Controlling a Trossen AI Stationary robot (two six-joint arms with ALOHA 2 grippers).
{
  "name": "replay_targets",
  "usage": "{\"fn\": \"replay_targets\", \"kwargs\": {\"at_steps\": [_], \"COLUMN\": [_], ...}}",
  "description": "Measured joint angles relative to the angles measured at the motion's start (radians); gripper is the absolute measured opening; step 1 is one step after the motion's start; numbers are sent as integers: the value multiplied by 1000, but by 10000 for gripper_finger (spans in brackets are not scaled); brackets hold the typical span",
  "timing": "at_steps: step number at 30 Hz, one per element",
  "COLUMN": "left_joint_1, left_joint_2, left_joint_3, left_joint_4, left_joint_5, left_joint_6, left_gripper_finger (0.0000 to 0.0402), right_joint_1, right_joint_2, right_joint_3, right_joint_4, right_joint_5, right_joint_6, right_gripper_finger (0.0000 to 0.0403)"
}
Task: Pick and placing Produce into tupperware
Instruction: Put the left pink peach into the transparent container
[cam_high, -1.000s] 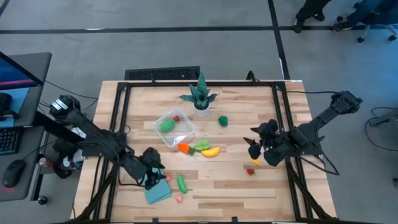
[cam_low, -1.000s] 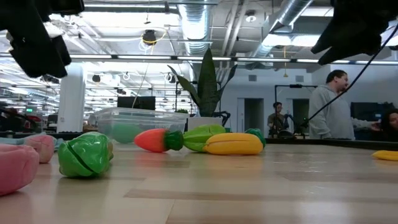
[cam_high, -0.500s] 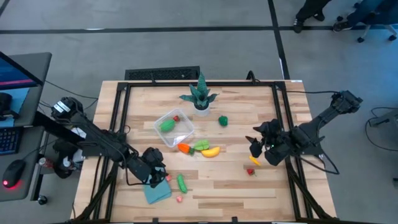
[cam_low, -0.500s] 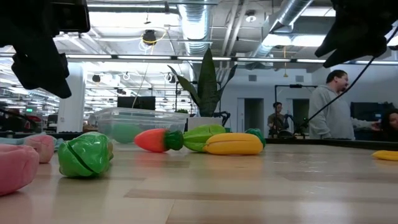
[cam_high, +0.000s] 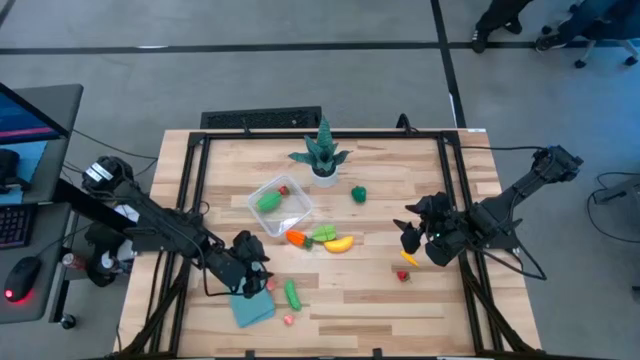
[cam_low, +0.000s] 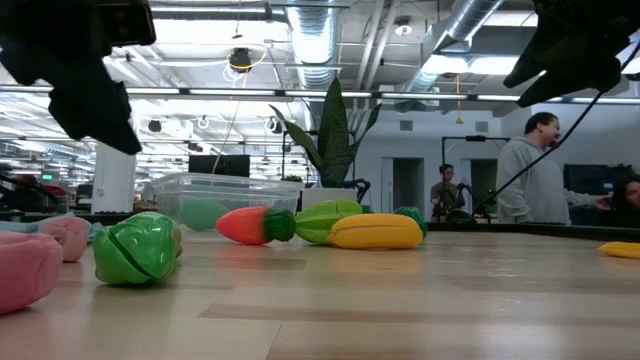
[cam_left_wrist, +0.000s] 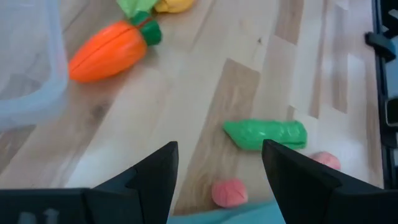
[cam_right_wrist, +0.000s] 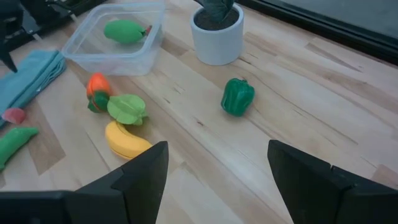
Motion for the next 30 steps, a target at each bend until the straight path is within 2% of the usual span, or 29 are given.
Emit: {"fn": "replay_targets", "kwargs": {"at_steps": [5, 11, 20, 30], "left_joint_1": [29, 42, -18, -41], "left_joint_2": [0, 0, 0, 1], "left_joint_3": [0, 0, -31, -92], "left_joint_4": [20, 39, 18, 110], "left_joint_5": [3, 123, 31, 0], "left_joint_6": [-46, -20, 35, 96], "left_gripper_finger": [224, 224, 224, 224], "right_joint_1": [0, 0, 0, 0], "right_joint_2": [0, 0, 0, 0], "right_joint_3": [0, 0, 0, 1], "right_joint_4": [0, -1, -16, -39], "right_joint_5": [0, -1, -1, -3], "right_joint_6": [0, -5, -9, -10], "right_gripper_finger": [270, 270, 270, 270]}}
